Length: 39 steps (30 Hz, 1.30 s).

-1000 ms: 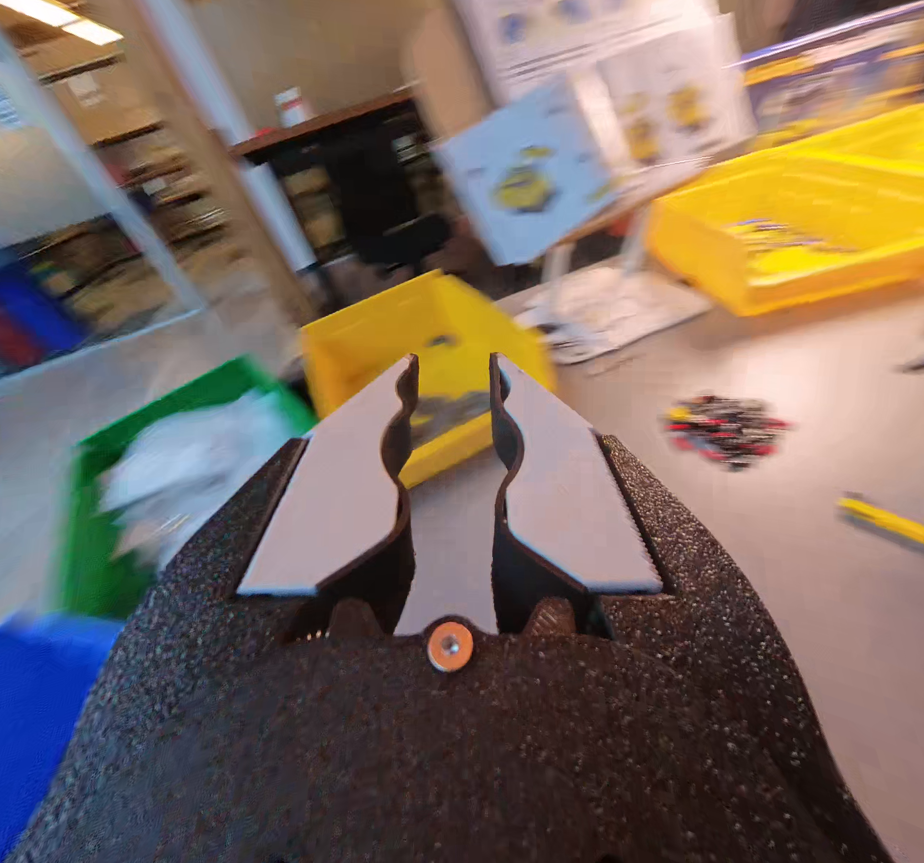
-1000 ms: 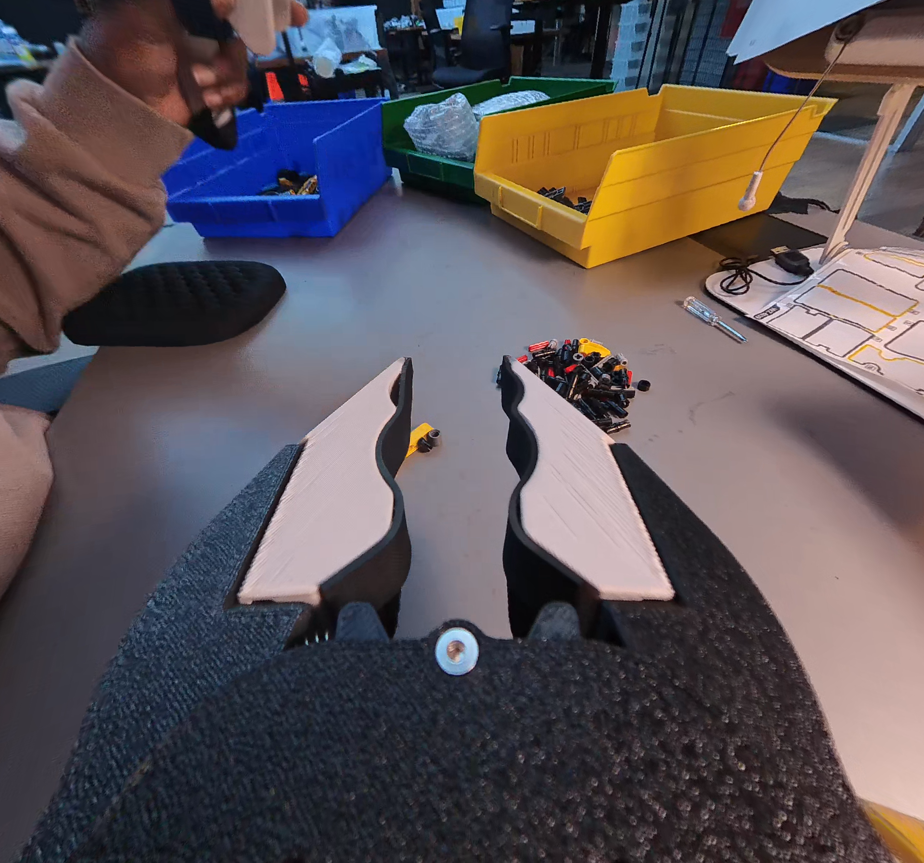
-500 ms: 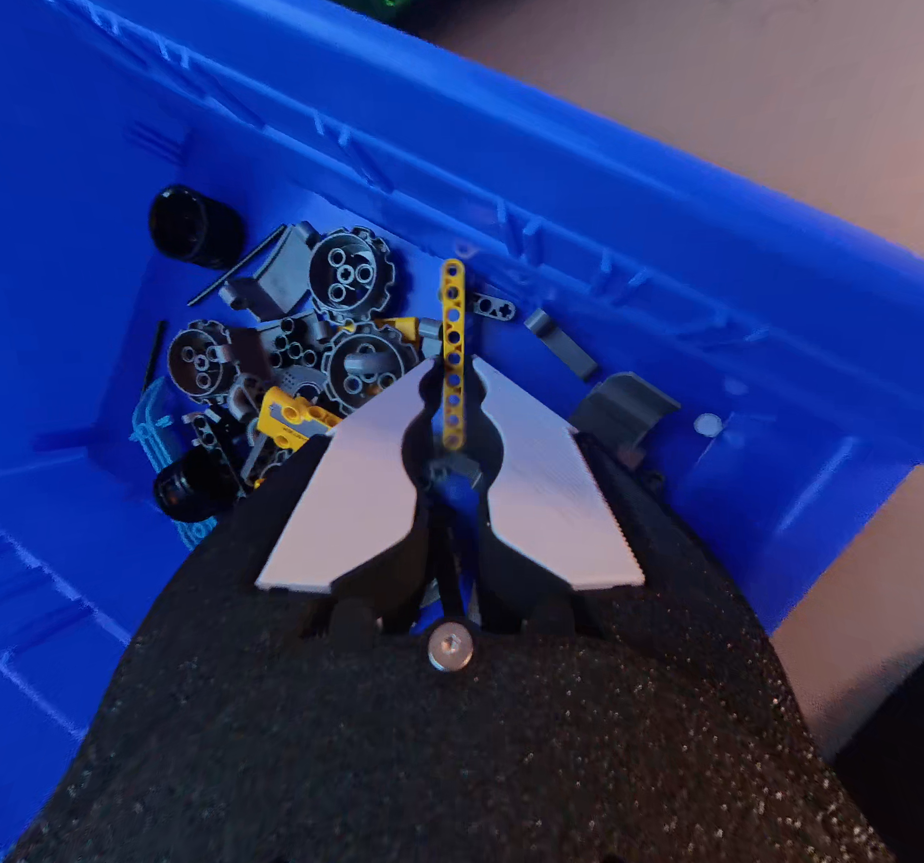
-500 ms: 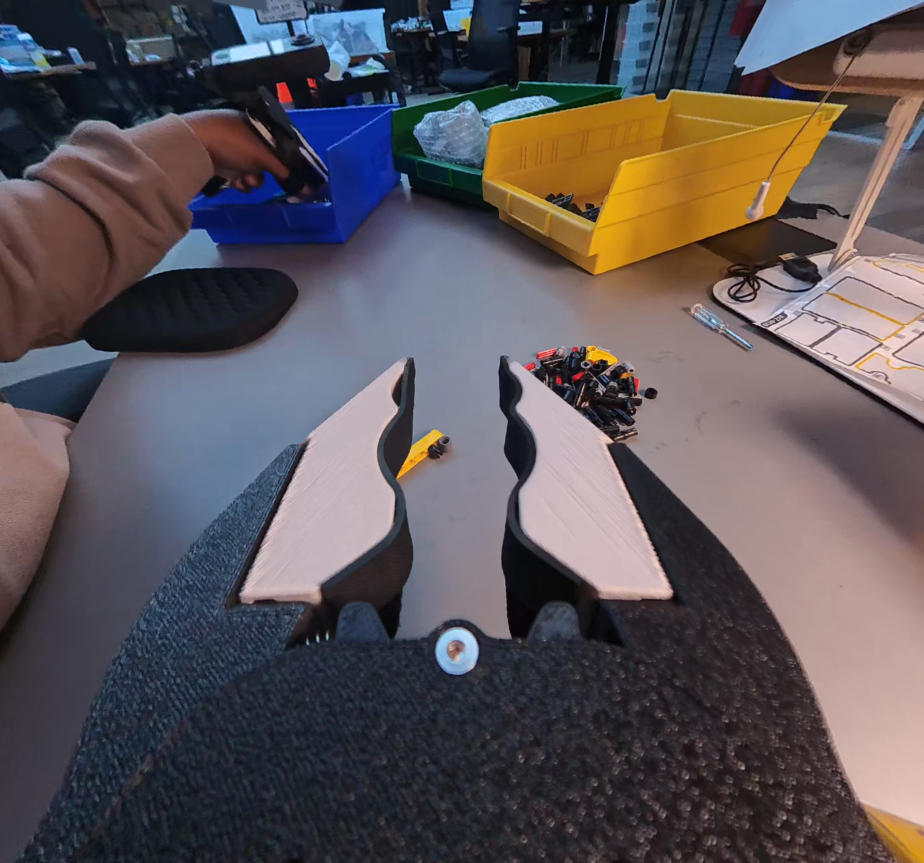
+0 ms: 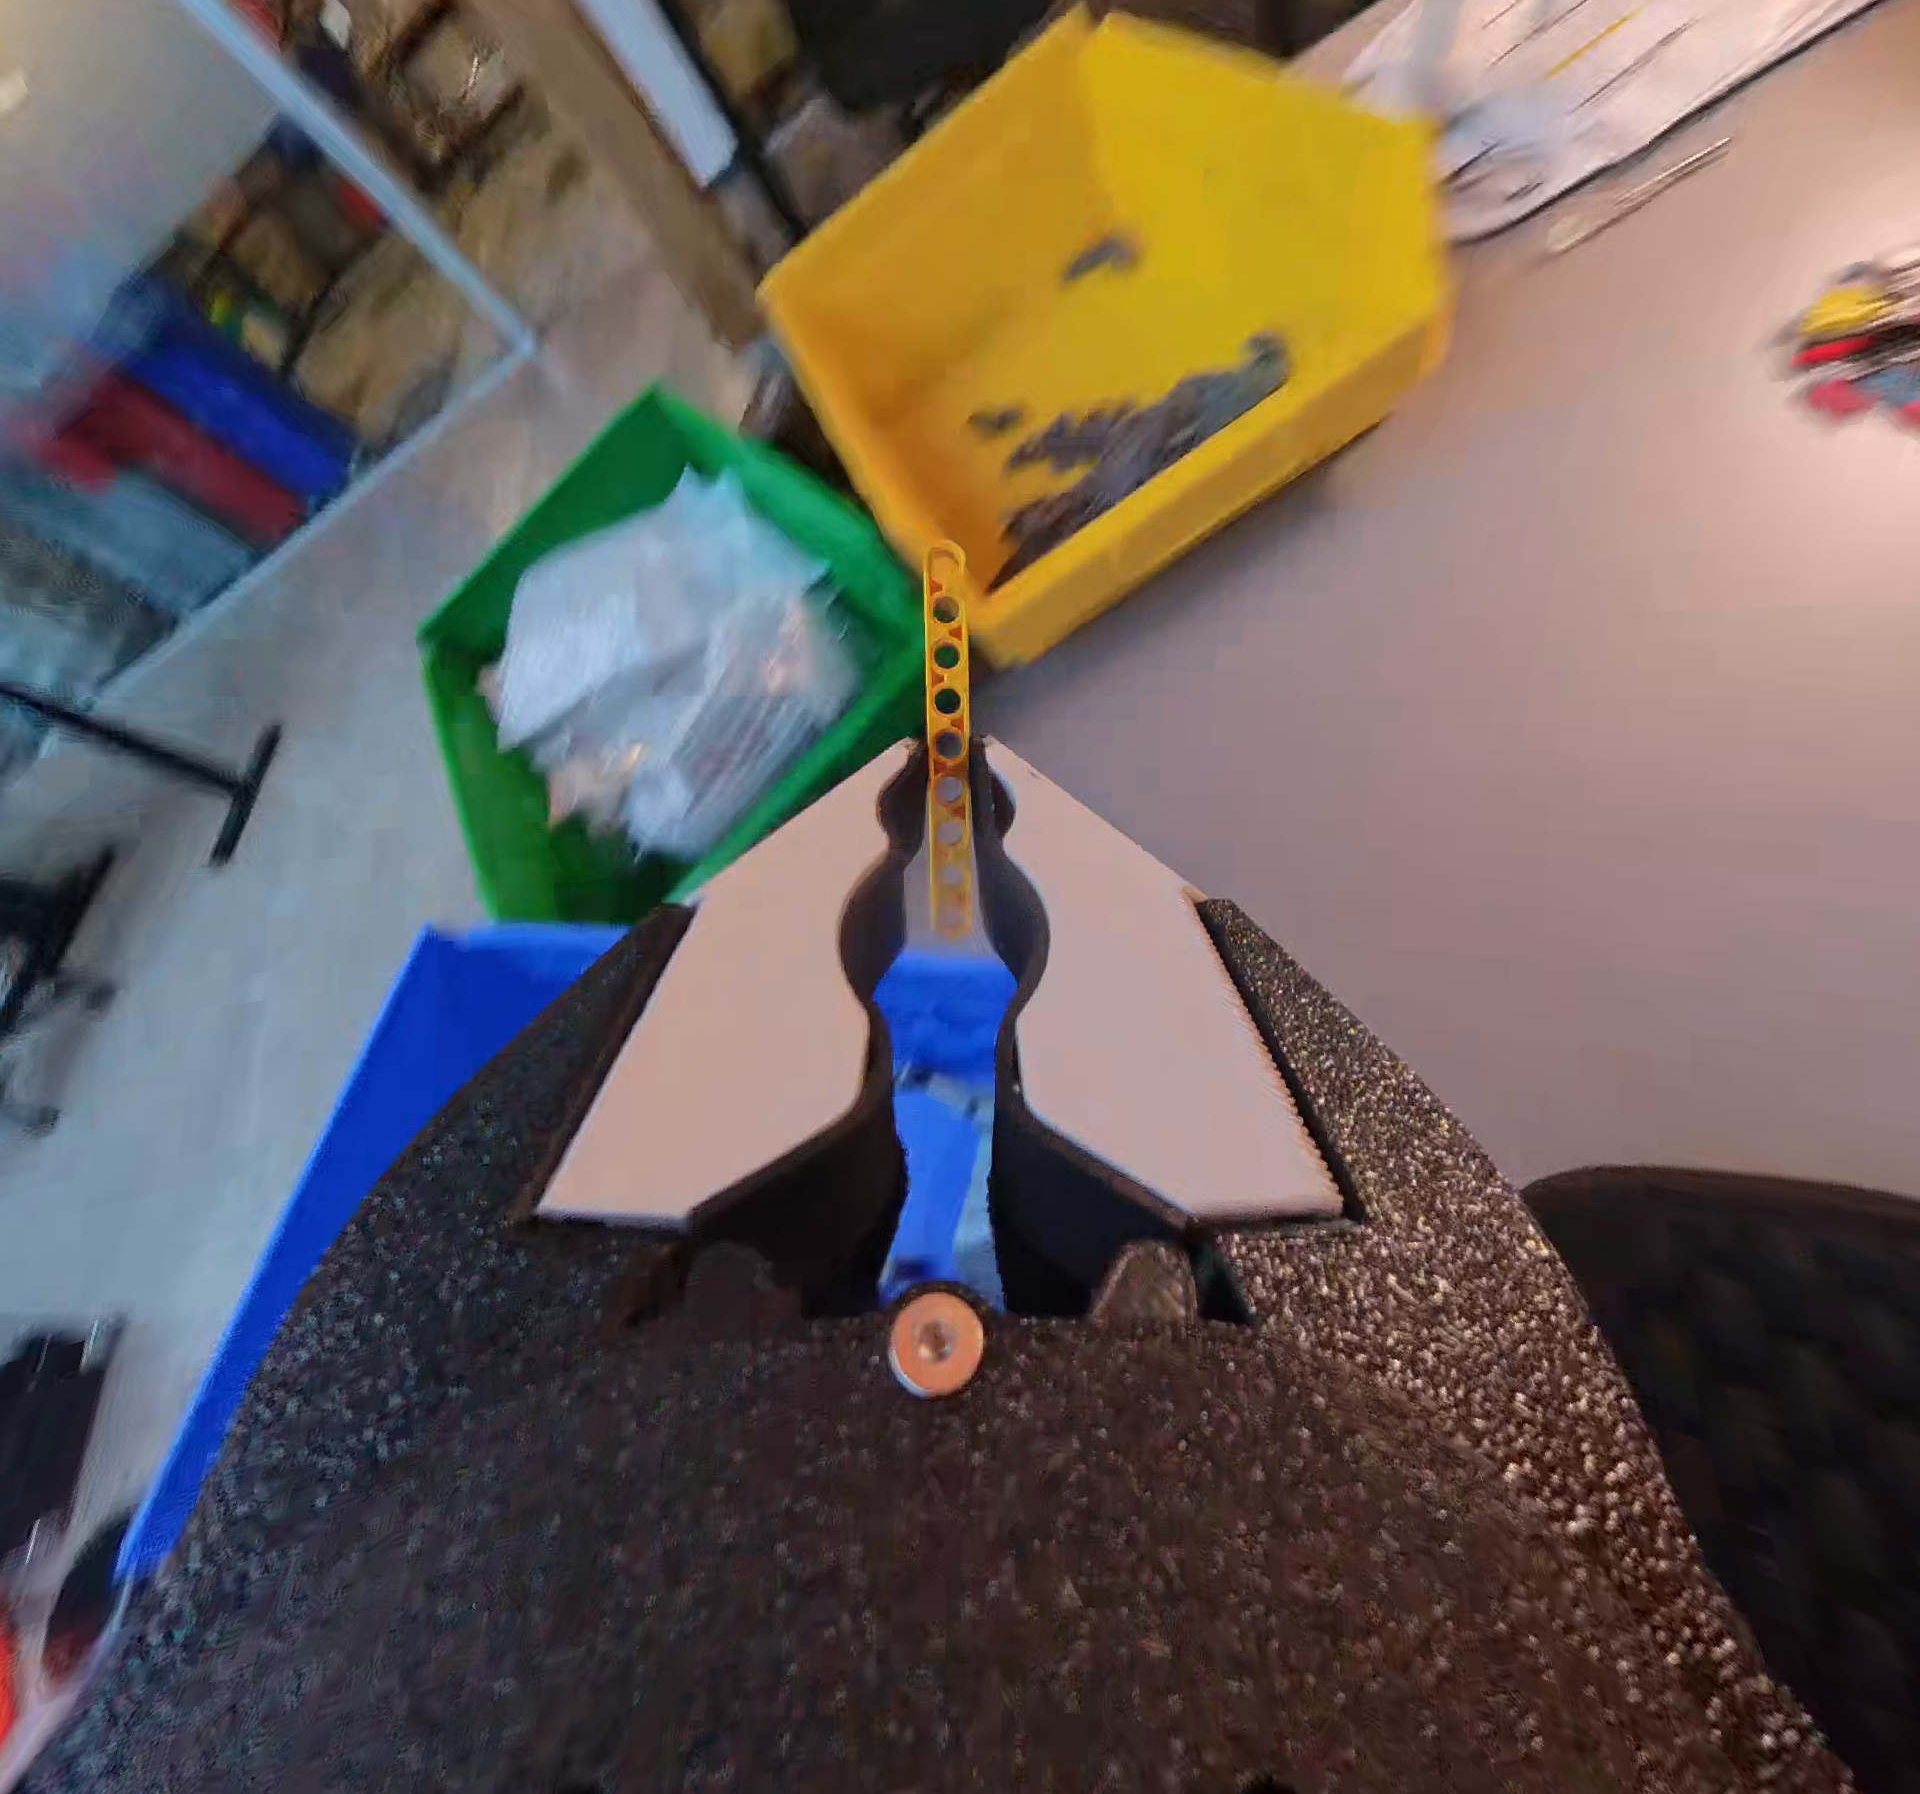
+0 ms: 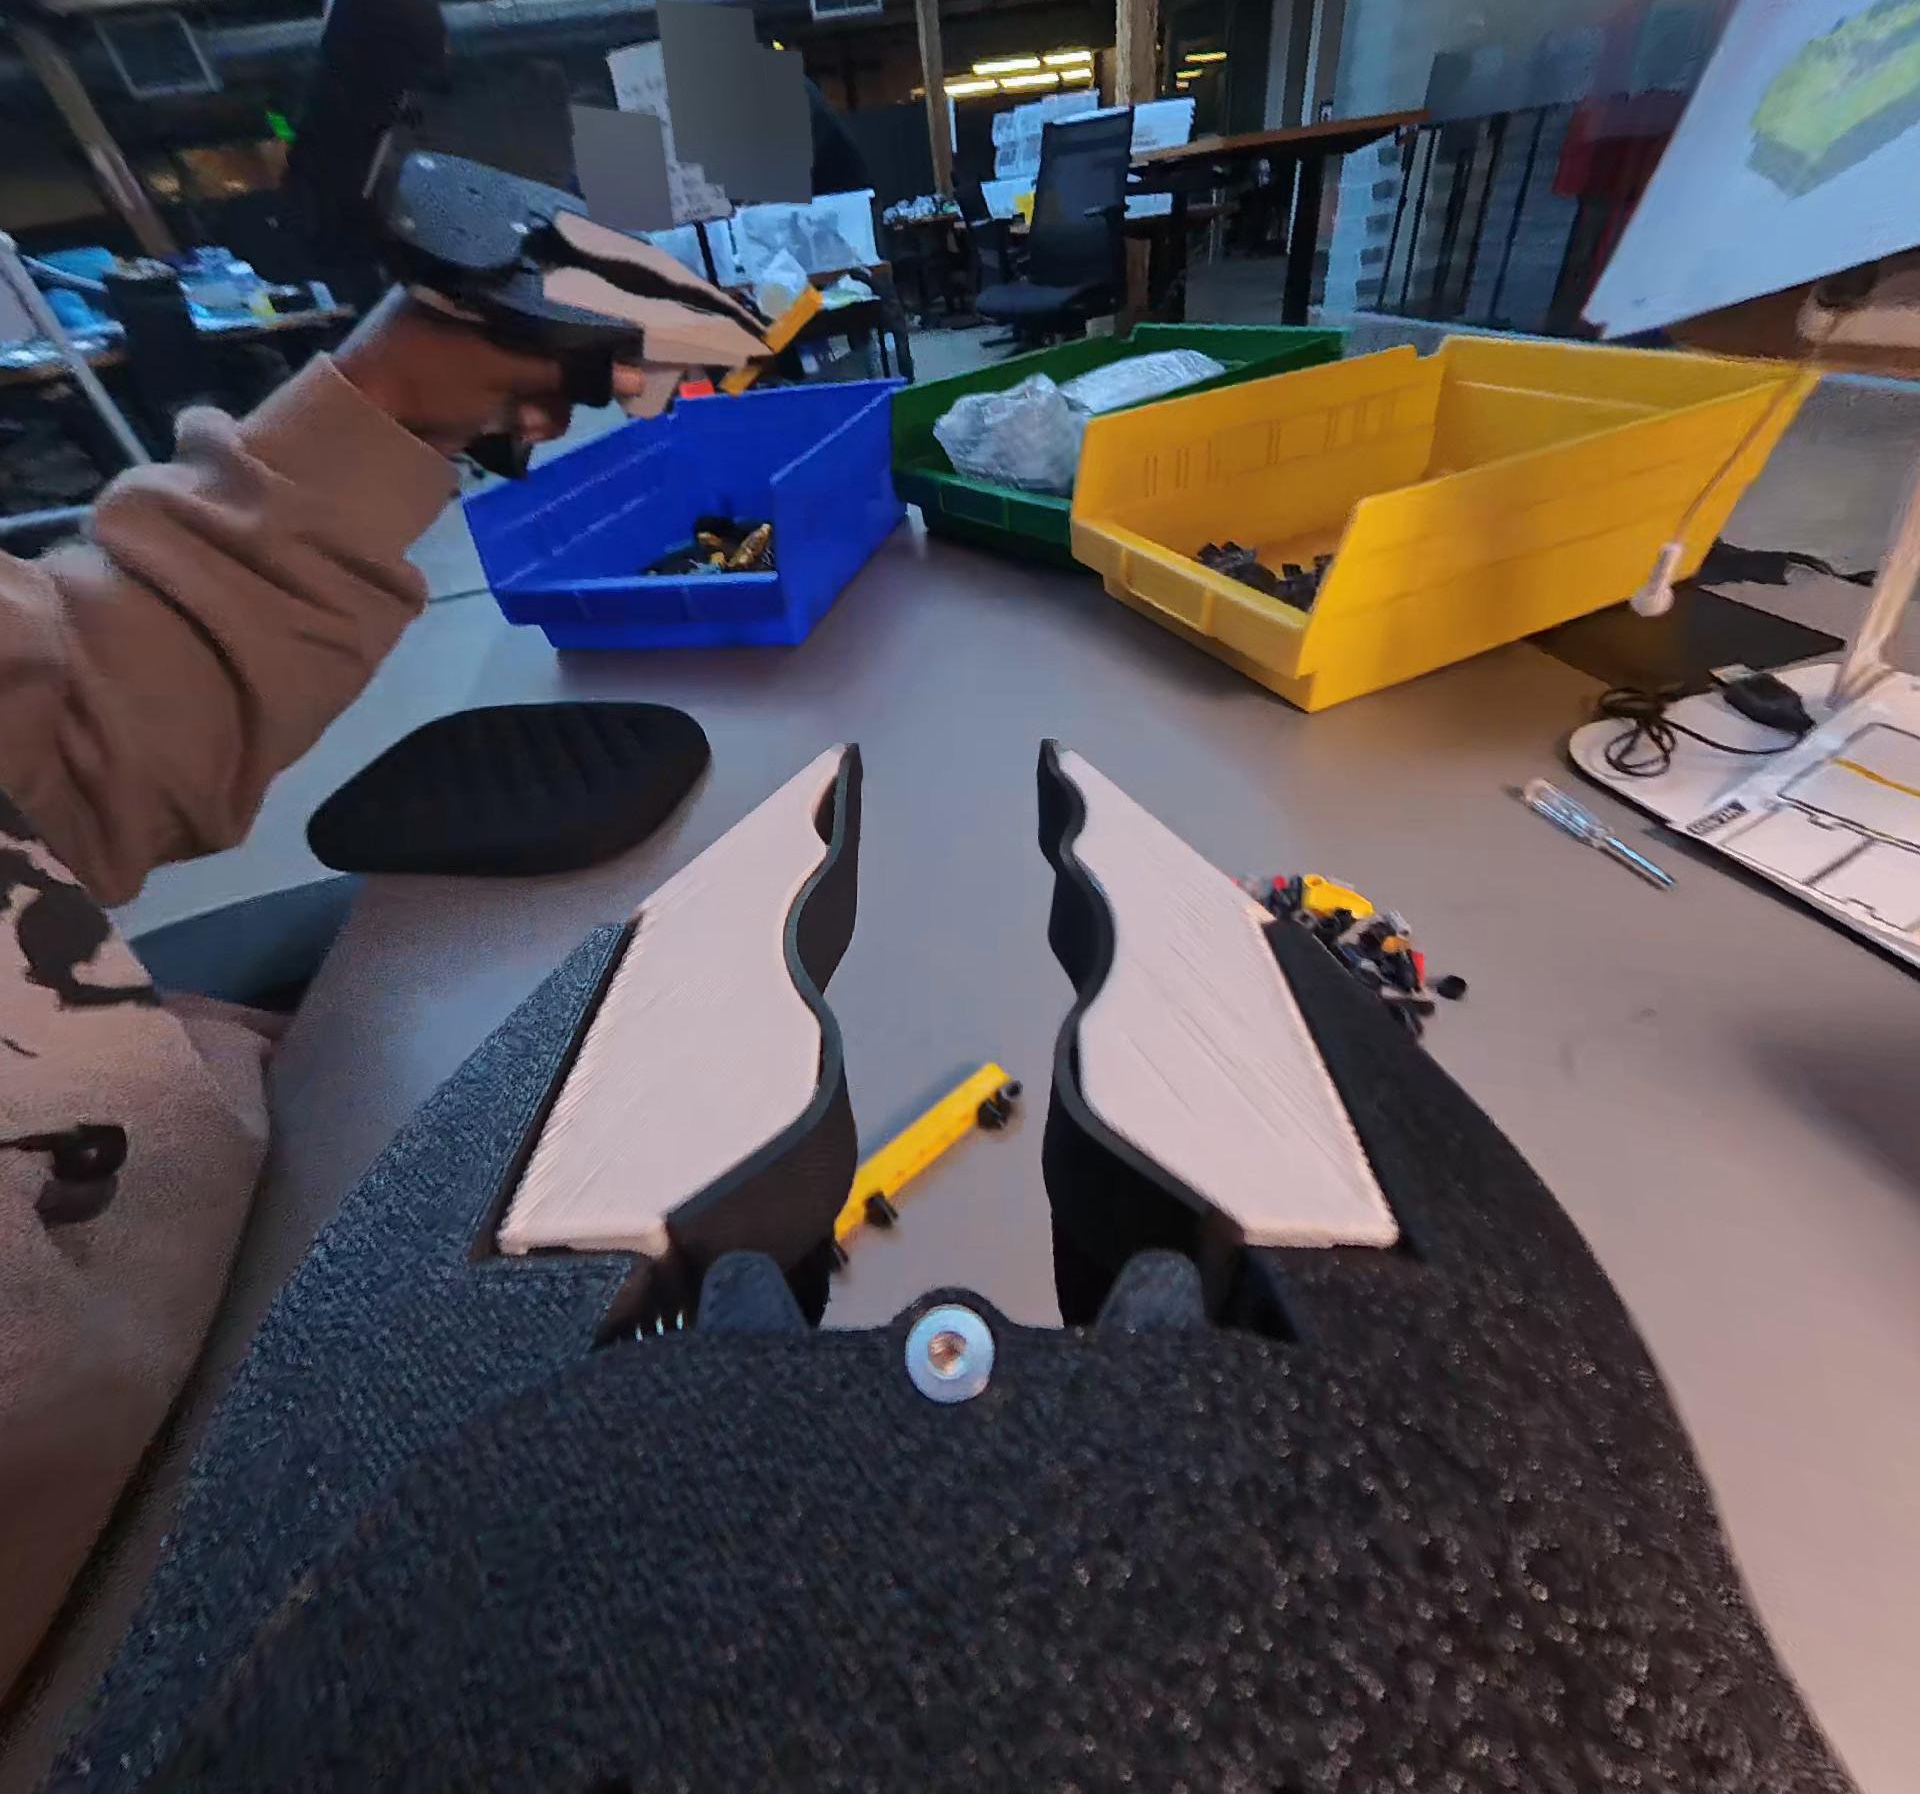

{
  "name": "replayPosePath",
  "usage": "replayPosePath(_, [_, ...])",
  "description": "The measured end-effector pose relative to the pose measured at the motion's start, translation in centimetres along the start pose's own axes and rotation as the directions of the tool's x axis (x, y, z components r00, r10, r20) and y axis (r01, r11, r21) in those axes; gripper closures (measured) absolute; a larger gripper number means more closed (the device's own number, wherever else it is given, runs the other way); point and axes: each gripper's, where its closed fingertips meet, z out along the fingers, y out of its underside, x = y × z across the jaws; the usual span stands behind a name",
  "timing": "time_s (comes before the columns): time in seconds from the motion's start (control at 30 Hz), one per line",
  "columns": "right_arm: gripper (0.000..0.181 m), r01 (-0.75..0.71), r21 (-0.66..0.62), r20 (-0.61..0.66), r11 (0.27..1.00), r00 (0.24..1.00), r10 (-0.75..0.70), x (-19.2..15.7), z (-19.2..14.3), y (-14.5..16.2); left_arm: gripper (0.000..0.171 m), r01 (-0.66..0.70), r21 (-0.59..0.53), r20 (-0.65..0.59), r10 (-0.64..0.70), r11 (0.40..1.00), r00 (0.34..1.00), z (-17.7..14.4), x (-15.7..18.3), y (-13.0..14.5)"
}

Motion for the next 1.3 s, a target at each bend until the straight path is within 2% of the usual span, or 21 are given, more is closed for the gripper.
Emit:
replayPosePath(0.07, [0.146, -0.021, 0.022, 0.052, 1.0, 0.998, 0.02, -1.3, 1.5, -1.4, 0.165, -0.072, 0.187, -0.166, 0.104, 0.98, 0.981, -0.3, 5.7, -4.8])
replayPosePath(0.13, [0.144, -0.032, 0.016, 0.083, 0.999, 0.996, 0.03, -2.2, 2.9, -2.1, 0.165, -0.128, 0.319, -0.305, 0.229, 0.939, 0.924, -0.4, 12.4, -8.0])
replayPosePath(0.23, [0.144, -0.047, 0.009, 0.11, 0.999, 0.993, 0.045, -3.1, 4.0, -2.8, 0.165, -0.197, 0.456, -0.416, 0.403, 0.868, 0.815, -0.3, 21.5, -10.6])
replayPosePath(0.3, [0.147, -0.073, 0.008, 0.113, 0.997, 0.991, 0.071, -3.2, 3.7, -3.1, 0.165, -0.234, 0.528, -0.43, 0.494, 0.817, 0.755, -0.5, 25.6, -11.7])
replayPosePath(0.33, [0.156, -0.091, 0.012, 0.112, 0.996, 0.99, 0.089, -3.1, 3.3, -3.3, 0.165, -0.256, 0.551, -0.43, 0.533, 0.795, 0.729, -0.5, 27.1, -12.0])
replayPosePath(0.37, [0.176, -0.099, 0.002, 0.103, 0.995, 0.99, 0.098, -2.9, 2.9, -3.2, 0.165, -0.274, 0.565, -0.42, 0.557, 0.778, 0.716, -0.4, 27.9, -12.4])
replayPosePath(0.4, [0.181, -0.095, -0.014, 0.081, 0.995, 0.992, 0.095, -2.5, 2.4, -2.9, 0.166, -0.284, 0.578, -0.407, 0.572, 0.765, 0.712, -0.2, 28.2, -12.7])
replayPosePath(0.5, [0.181, -0.069, -0.027, 0.032, 0.997, 0.997, 0.07, -1.7, 0.9, -3.0, 0.166, -0.256, 0.598, -0.422, 0.57, 0.759, 0.705, 0.0, 28.8, -13.3])
replayPosePath(0.6, [0.16, -0.076, -0.074, 0.018, 0.994, 0.997, 0.077, -1.3, 0.1, -2.7, 0.166, -0.284, 0.621, -0.377, 0.596, 0.731, 0.71, 0.2, 28.8, -13.3])
replayPosePath(0.63, [0.161, -0.07, -0.094, 0.016, 0.993, 0.997, 0.072, -1.2, 0.1, -2.4, 0.166, -0.281, 0.625, -0.377, 0.597, 0.728, 0.708, 0.1, 28.9, -13.2])
replayPosePath(0.67, [0.17, -0.06, -0.126, 0.026, 0.99, 0.998, 0.064, -1.4, 0.2, -1.9, 0.166, -0.284, 0.626, -0.374, 0.599, 0.727, 0.708, 0.1, 28.9, -13.1])
replayPosePath(0.77, [0.172, -0.041, -0.18, 0.045, 0.983, 0.998, 0.05, -1.7, 0.4, -1.2, 0.165, -0.303, 0.634, -0.351, 0.614, 0.711, 0.706, 0.2, 29.0, -12.6])
replayPosePath(0.83, [0.173, -0.029, -0.199, 0.051, 0.98, 0.998, 0.04, -1.7, 0.2, -1.6, 0.163, -0.226, 0.654, -0.365, 0.563, 0.721, 0.741, -0.2, 28.5, -13.2])
replayPosePath(0.87, [0.174, 0.0, -0.208, 0.021, 0.978, 1.0, 0.004, -1.0, -0.3, -2.1, 0.156, -0.17, 0.648, -0.387, 0.514, 0.742, 0.765, 0.0, 27.9, -13.5])
replayPosePath(0.93, [0.174, 0.071, -0.24, -0.085, 0.968, 0.992, -0.094, 2.0, -2.0, -3.9, 0.137, -0.01, 0.576, -0.517, 0.374, 0.817, 0.77, 1.0, 26.9, -13.3])
replayPosePath(0.97, [0.174, 0.083, -0.261, -0.147, 0.962, 0.981, -0.125, 4.1, -3.2, -5.0, 0.135, 0.083, 0.524, -0.595, 0.295, 0.848, 0.747, 1.6, 26.6, -12.9])
replayPosePath(1.07, [0.174, 0.081, -0.428, -0.382, 0.9, 0.886, -0.261, 14.2, -7.8, -6.2, 0.135, 0.268, 0.352, -0.742, 0.093, 0.897, 0.664, 4.4, 26.2, -10.8])
replayPosePath(1.13, [0.174, 0.003, -0.541, -0.454, 0.841, 0.841, -0.295, 21.0, -10.4, -4.6, 0.135, 0.289, 0.287, -0.763, 0.035, 0.913, 0.645, 5.9, 26.1, -9.6])
replayPosePath(1.17, [0.174, -0.016, -0.558, -0.478, 0.83, 0.823, -0.306, 23.9, -11.1, -3.9, 0.135, 0.296, 0.271, -0.767, 0.019, 0.916, 0.641, 6.3, 26.1, -9.3])
replayPosePath(1.3, [0.174, -0.099, -0.594, -0.482, 0.799, 0.839, -0.254, 30.2, -10.6, -0.1, 0.136, 0.298, 0.236, -0.775, -0.006, 0.925, 0.632, 6.9, 26.6, -8.5])
